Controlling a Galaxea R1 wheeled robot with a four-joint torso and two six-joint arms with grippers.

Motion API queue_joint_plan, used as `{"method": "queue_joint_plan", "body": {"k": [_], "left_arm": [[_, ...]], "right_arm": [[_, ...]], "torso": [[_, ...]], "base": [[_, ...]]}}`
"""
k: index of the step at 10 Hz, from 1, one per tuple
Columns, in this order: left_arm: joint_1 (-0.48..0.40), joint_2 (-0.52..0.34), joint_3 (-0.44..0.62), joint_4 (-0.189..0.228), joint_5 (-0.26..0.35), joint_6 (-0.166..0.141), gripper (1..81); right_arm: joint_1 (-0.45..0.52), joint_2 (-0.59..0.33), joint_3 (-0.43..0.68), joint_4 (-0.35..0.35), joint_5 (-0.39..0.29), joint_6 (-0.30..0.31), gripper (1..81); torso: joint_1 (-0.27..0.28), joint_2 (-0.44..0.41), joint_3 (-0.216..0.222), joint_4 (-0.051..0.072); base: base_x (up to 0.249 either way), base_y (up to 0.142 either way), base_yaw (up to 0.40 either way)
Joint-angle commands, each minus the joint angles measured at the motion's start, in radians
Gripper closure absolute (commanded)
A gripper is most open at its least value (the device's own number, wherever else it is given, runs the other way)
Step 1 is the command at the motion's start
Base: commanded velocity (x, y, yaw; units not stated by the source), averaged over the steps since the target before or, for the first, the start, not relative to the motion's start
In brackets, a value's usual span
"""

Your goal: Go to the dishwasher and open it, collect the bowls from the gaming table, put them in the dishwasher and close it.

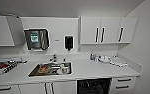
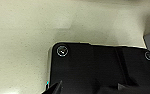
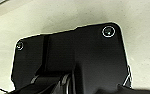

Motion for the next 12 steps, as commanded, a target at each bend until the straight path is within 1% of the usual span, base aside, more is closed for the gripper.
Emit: {"method": "queue_joint_plan", "body": {"k": [1, 2, 3, 4, 5, 6, 7, 8, 9, 12], "left_arm": [[-0.059, -0.015, -0.003, 0.007, 0.038, 0.003, 1.0], [-0.059, -0.015, -0.003, 0.006, 0.041, 0.003, 1.0], [-0.059, -0.017, -0.003, 0.004, 0.041, 0.003, 1.0], [-0.059, -0.017, -0.003, 0.004, 0.04, 0.003, 1.0], [-0.061, -0.015, -0.003, 0.004, 0.038, 0.003, 1.0], [-0.059, -0.013, -0.003, 0.007, 0.038, 0.004, 1.0], [-0.061, -0.015, -0.003, 0.007, 0.037, 0.004, 1.0], [-0.059, -0.015, -0.003, 0.007, 0.037, 0.004, 1.0], [-0.059, -0.013, -0.003, 0.007, 0.035, 0.006, 1.0], [-0.061, -0.009, -0.003, 0.01, 0.035, 0.007, 1.0]], "right_arm": [[0.036, -0.002, 0.002, 0.135, -0.048, -0.057, 1.0], [0.036, 0.004, 0.004, 0.198, -0.048, -0.166, 1.0], [0.045, 0.019, -0.005, 0.365, -0.085, -0.336, 1.0], [0.057, 0.021, -0.008, 0.448, -0.101, -0.421, 1.0], [0.074, 0.006, -0.019, 0.489, -0.114, -0.458, 1.0], [0.094, -0.03, 0.01, 0.477, -0.114, -0.471, 1.0], [0.111, -0.042, 0.03, 0.47, -0.114, -0.476, 1.0], [0.12, -0.039, 0.033, 0.445, -0.116, -0.487, 1.0], [0.128, -0.035, 0.019, 0.445, -0.116, -0.485, 1.0], [0.128, 0.007, -0.071, 0.451, -0.119, -0.481, 1.0]], "torso": [[0.0, 0.0, 0.0, 0.0], [0.0, 0.0, 0.0, 0.0], [0.0, 0.0, 0.0, 0.0], [0.0, 0.0, 0.0, 0.0], [0.0, 0.0, 0.0, 0.0], [0.0, 0.0, 0.0, 0.0], [0.0, 0.0, 0.0, 0.0], [0.0, 0.0, 0.0, 0.0], [0.0, 0.0, 0.0, 0.0], [0.0, 0.0, 0.0, 0.0]], "base": [[0.0, 0.0, 0.0], [0.0, 0.0, 0.0], [0.0, 0.0, 0.0], [0.0, 0.0, 0.0], [0.0, 0.0, 0.0], [0.0, 0.0, 0.0], [0.0, 0.0, 0.0], [0.0, 0.0, 0.0], [0.0, 0.0, 0.0], [0.0, 0.0, 0.0]]}}
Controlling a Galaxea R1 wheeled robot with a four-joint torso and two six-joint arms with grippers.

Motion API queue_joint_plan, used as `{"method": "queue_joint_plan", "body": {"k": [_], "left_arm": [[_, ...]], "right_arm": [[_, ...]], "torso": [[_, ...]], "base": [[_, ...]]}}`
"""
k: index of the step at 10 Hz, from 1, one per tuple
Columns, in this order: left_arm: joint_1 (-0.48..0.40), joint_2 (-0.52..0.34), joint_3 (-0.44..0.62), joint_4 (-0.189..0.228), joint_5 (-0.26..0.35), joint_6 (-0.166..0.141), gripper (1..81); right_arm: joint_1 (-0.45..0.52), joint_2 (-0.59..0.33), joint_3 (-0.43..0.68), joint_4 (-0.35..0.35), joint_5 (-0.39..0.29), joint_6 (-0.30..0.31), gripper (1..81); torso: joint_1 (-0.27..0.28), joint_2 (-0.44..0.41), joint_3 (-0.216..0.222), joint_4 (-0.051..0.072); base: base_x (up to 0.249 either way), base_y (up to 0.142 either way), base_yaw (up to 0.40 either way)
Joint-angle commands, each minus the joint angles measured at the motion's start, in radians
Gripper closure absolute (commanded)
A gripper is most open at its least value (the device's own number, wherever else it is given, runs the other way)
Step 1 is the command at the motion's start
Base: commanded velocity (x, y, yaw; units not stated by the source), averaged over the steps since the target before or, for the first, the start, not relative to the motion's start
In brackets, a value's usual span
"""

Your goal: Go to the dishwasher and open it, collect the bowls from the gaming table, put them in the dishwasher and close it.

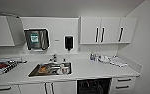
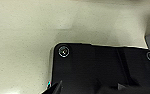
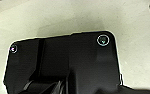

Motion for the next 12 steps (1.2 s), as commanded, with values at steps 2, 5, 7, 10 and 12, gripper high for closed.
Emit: {"method": "queue_joint_plan", "body": {"k": [2, 5, 7, 10, 12], "left_arm": [[-0.061, -0.008, -0.003, 0.009, 0.035, 0.007, 1.0], [-0.062, -0.01, -0.003, 0.004, 0.035, 0.005, 1.0], [-0.062, -0.011, -0.003, 0.002, 0.035, 0.005, 1.0], [-0.064, -0.011, -0.003, 0.004, 0.035, 0.002, 1.0], [-0.064, -0.011, -0.003, 0.001, 0.035, 0.002, 1.0]], "right_arm": [[0.071, 0.016, -0.071, -0.007, -0.05, -0.006, 1.0], [0.066, 0.016, -0.068, -0.007, -0.05, -0.006, 1.0], [0.065, 0.016, -0.068, -0.009, -0.05, -0.006, 1.0], [0.065, 0.016, -0.064, -0.005, -0.05, -0.006, 1.0], [0.065, 0.019, -0.063, -0.005, -0.05, -0.006, 1.0]], "torso": [[0.0, 0.0, 0.0, 0.0], [0.0, 0.0, 0.0, 0.0], [0.0, 0.0, 0.0, 0.0], [0.0, 0.0, 0.0, 0.0], [0.0, 0.0, 0.0, 0.0]], "base": [[0.0, 0.0, 0.0], [0.0, 0.0, 0.0], [0.0, 0.0, 0.048], [0.0, 0.0, 0.285], [0.0, 0.0, 0.337]]}}
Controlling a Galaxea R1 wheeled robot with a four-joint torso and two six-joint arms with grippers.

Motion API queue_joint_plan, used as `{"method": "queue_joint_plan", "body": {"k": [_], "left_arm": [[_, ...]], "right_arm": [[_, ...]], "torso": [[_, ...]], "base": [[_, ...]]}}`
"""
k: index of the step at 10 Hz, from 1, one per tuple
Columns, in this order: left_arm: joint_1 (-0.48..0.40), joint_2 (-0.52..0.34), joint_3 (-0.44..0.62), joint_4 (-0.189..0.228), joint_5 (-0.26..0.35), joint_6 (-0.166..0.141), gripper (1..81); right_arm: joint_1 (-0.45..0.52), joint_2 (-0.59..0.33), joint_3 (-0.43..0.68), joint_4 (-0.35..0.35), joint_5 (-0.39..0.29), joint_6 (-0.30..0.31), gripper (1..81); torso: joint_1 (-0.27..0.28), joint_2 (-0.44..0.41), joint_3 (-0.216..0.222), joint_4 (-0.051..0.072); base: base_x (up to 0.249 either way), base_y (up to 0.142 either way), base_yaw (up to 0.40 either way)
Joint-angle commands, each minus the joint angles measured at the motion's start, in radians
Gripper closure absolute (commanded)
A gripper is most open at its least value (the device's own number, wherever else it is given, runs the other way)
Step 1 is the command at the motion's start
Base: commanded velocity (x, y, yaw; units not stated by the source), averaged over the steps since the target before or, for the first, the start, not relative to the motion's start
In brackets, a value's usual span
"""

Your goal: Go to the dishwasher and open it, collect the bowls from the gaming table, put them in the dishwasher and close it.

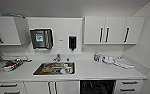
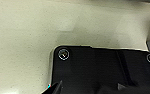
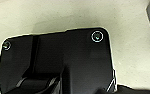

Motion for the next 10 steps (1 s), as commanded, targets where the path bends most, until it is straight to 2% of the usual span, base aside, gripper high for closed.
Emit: {"method": "queue_joint_plan", "body": {"k": [1, 10], "left_arm": [[-0.052, -0.012, -0.003, 0.0, 0.041, 0.0, 1.0], [-0.053, -0.008, -0.003, 0.009, 0.043, -0.002, 1.0]], "right_arm": [[0.077, -0.004, 0.004, -0.003, -0.043, -0.003, 1.0], [0.082, 0.001, 0.004, -0.004, -0.043, -0.003, 1.0]], "torso": [[0.0, 0.0, 0.0, 0.0], [0.0, 0.0, 0.0, 0.0]], "base": [[0.0, 0.0, 0.362], [0.0, 0.0, 0.373]]}}
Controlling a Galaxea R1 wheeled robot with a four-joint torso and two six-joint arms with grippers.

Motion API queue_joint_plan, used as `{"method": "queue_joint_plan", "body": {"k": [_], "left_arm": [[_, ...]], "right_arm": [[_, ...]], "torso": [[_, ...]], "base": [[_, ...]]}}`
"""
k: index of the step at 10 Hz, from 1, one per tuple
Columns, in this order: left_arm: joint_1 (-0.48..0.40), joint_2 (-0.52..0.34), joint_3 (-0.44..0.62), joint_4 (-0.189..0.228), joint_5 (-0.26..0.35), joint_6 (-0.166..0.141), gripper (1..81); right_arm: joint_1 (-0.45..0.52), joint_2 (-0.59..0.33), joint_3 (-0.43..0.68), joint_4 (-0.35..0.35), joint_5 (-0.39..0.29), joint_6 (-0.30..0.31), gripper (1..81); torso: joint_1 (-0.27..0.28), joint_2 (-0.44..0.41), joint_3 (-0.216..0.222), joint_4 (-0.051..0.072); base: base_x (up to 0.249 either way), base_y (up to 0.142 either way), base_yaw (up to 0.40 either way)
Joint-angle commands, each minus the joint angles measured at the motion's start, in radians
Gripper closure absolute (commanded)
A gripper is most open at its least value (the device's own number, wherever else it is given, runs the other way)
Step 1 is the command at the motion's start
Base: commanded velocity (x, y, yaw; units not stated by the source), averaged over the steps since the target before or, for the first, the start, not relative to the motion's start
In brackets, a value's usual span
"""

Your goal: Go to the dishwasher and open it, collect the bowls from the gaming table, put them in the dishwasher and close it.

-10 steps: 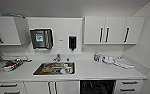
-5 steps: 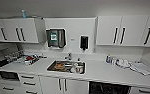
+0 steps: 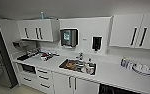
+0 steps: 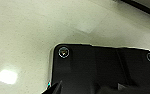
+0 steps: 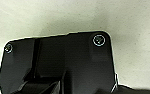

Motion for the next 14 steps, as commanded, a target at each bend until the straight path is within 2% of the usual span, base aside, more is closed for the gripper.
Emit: {"method": "queue_joint_plan", "body": {"k": [1, 14], "left_arm": [[-0.062, -0.009, -0.003, 0.009, 0.039, 0.001, 1.0], [-0.064, -0.008, -0.003, 0.009, 0.039, 0.006, 1.0]], "right_arm": [[0.065, -0.001, -0.001, -0.004, -0.047, -0.003, 1.0], [0.054, 0.013, -0.002, -0.006, -0.048, -0.005, 1.0]], "torso": [[0.0, 0.0, 0.0, 0.0], [0.0, 0.0, 0.0, 0.0]], "base": [[0.0, 0.0, 0.374], [0.0, 0.0, 0.374]]}}
